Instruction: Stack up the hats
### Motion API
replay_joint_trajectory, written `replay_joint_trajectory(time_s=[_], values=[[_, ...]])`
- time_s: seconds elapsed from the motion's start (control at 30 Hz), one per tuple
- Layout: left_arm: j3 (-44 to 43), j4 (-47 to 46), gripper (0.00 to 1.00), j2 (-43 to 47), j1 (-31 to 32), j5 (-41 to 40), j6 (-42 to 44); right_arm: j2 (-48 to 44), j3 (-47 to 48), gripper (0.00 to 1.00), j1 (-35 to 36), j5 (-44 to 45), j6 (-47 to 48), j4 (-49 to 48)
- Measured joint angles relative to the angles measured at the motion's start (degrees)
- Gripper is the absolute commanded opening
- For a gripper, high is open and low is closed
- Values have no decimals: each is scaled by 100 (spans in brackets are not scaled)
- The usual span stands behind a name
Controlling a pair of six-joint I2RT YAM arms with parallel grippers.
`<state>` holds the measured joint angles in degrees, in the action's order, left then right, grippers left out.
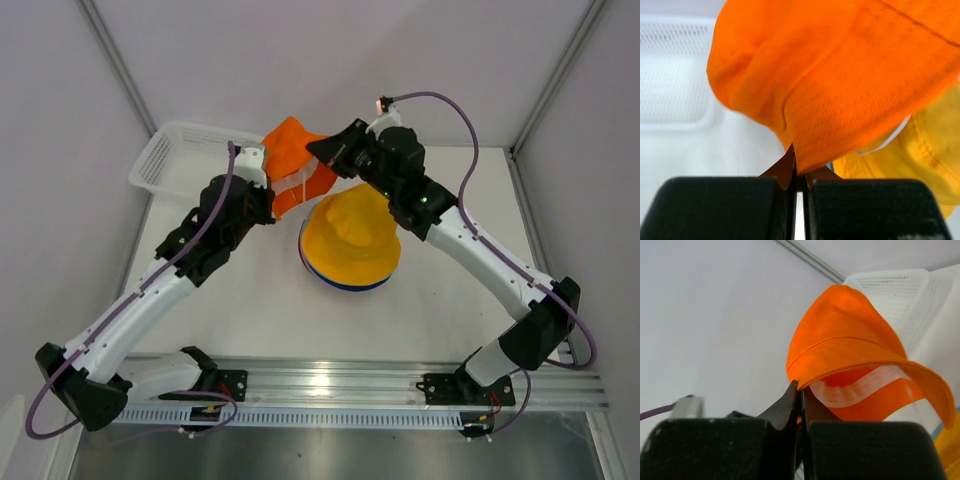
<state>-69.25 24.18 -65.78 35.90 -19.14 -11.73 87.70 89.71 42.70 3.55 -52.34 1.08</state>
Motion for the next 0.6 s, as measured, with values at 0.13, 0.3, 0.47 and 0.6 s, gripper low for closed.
replay_joint_trajectory(time_s=[0.13,0.3,0.47,0.6], values=[[293,-492,1,542,20,442,498,260,286,0,-560,-1161,323,302],[459,-901,1,708,66,1084,901,883,1119,0,-1027,-2568,1058,791],[391,-1027,1,254,326,1117,1266,1342,1692,0,-1475,-3635,1611,977],[153,-1003,1,-308,752,874,1698,1467,1705,0,-1853,-4232,1816,1097]])
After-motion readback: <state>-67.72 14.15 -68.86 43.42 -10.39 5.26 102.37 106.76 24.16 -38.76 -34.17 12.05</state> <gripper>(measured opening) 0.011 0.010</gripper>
